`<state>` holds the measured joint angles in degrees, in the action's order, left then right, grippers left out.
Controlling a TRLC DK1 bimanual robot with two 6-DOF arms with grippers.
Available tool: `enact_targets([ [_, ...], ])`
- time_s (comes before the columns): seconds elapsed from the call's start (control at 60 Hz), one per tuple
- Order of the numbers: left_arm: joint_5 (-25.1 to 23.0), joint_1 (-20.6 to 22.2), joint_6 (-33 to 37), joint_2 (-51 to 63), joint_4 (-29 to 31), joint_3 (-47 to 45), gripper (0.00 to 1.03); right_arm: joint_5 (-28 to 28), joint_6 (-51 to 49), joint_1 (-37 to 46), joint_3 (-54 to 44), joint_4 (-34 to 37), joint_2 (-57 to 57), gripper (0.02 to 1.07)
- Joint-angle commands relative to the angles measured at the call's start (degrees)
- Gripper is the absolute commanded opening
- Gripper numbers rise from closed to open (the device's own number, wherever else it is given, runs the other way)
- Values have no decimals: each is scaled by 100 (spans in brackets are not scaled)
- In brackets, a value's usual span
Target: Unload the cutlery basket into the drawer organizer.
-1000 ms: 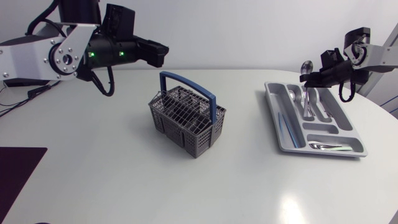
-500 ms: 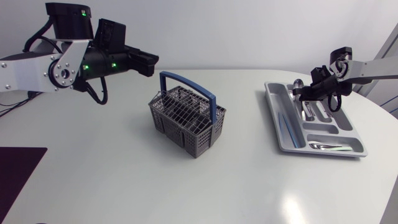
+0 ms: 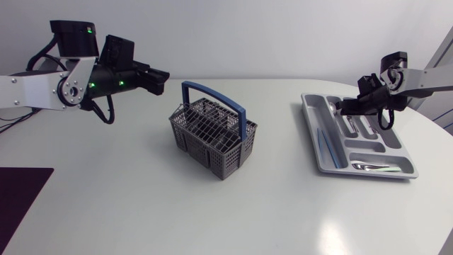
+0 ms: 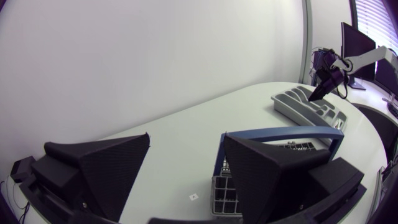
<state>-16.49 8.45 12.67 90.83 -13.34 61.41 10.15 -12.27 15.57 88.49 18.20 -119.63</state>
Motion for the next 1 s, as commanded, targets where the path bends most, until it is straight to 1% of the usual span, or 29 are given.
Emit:
enact_targets([
  [0.0, -109, -71, 254, 243, -63, -182, 98, 22, -91, -292, -631, -141, 819, 52],
  [0.183, -109, -115, 641, 656, -89, -173, 98, 409, -144, -898, -1730, -88, 2181, 52],
  [0.267, -100, -150, 764, 849, -63, -129, 98, 681, -170, -1197, -1985, 149, 2603, 52],
  [0.333, -91, -221, 816, 963, -28, -59, 98, 707, -179, -1425, -2125, 290, 2805, 52],
  [0.45, -109, -282, 948, 1113, 157, 56, 98, 1138, -214, -1847, -2398, 545, 3130, 52],
  [0.55, -197, -168, 1001, 902, 183, -164, 98, 1147, -232, -2225, -2644, 483, 3341, 52],
  [0.6, -284, -45, 992, 770, 209, -243, 98, 1138, -241, -2436, -2714, 483, 3385, 52],
  [0.767, -355, 315, 939, 840, 394, -155, 98, 1085, -179, -2841, -2784, 492, 3394, 52],
  [0.817, -328, 430, 975, 937, 499, -111, 98, 1050, -179, -2920, -2811, 501, 3394, 52],
  [0.85, -197, 518, 1054, 1042, 649, -50, 98, 1041, -179, -2955, -2837, 501, 3385, 52],
  [0.867, -47, 561, 1106, 1130, 745, 3, 98, 1041, -179, -2981, -2855, 501, 3376, 52],
  [0.883, -30, 561, 1106, 1139, 754, 12, 98, 1041, -188, -2990, -2872, 501, 3376, 52],
  [0.983, 85, 553, 1177, 1209, 1255, 152, 98, 980, -205, -3043, -2951, 492, 3368, 52],
])
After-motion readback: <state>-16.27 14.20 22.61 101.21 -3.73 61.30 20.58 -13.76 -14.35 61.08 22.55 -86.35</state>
